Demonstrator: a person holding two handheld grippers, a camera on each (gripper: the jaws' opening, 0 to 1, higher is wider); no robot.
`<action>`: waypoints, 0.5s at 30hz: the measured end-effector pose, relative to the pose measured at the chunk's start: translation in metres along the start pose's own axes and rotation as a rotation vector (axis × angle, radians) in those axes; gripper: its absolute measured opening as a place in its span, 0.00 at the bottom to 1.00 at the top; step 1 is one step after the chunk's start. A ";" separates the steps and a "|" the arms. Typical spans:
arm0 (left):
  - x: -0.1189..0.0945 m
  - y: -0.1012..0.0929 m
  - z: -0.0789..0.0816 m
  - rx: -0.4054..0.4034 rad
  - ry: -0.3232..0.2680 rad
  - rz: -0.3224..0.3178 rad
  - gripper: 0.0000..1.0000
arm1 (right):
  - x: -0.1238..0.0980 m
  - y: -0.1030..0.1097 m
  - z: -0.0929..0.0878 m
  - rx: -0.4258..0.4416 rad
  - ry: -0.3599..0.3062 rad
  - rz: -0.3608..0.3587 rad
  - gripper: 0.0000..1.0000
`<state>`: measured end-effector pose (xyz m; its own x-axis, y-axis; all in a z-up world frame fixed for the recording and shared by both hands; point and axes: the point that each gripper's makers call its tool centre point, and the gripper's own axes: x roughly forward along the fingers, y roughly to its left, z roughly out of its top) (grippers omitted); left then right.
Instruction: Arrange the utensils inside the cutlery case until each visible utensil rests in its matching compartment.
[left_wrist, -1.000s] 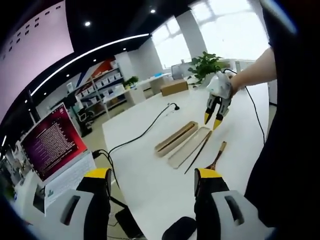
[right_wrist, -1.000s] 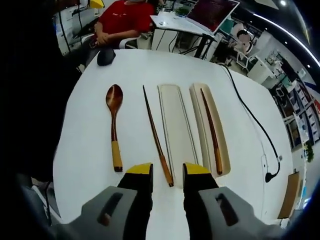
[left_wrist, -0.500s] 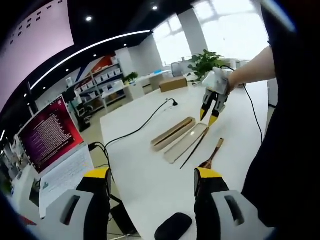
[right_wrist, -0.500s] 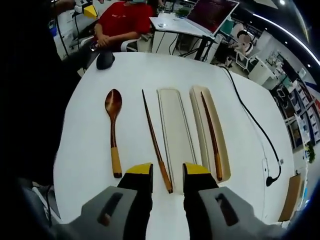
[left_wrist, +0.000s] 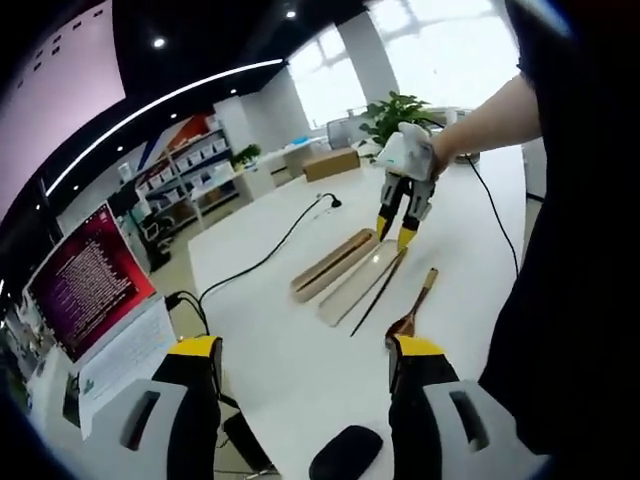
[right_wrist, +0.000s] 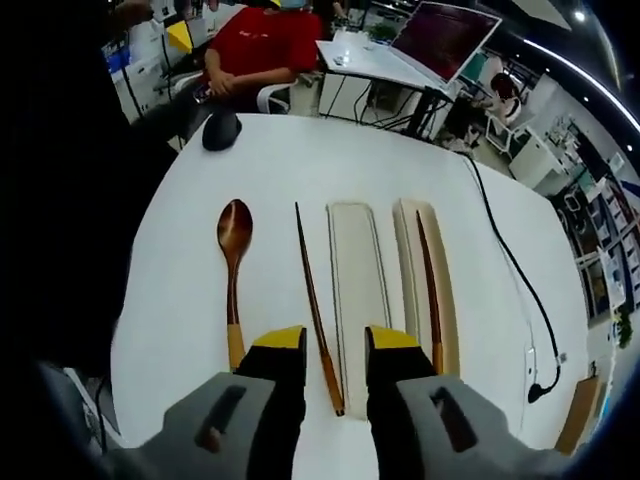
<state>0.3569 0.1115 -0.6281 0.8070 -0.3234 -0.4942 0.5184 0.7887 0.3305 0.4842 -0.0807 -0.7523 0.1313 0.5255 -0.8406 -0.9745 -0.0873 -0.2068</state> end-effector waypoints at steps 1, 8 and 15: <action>0.001 -0.001 0.001 0.001 0.000 -0.004 0.70 | 0.001 0.000 0.003 -0.017 -0.001 0.000 0.16; 0.002 0.001 0.005 0.017 -0.005 -0.020 0.70 | 0.011 0.002 0.008 -0.021 0.002 0.045 0.19; 0.000 0.008 0.010 -0.003 -0.028 -0.011 0.71 | 0.020 0.004 0.007 -0.017 0.025 0.094 0.20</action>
<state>0.3640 0.1119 -0.6173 0.8091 -0.3464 -0.4747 0.5261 0.7868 0.3226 0.4816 -0.0644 -0.7667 0.0443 0.4929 -0.8689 -0.9795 -0.1498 -0.1349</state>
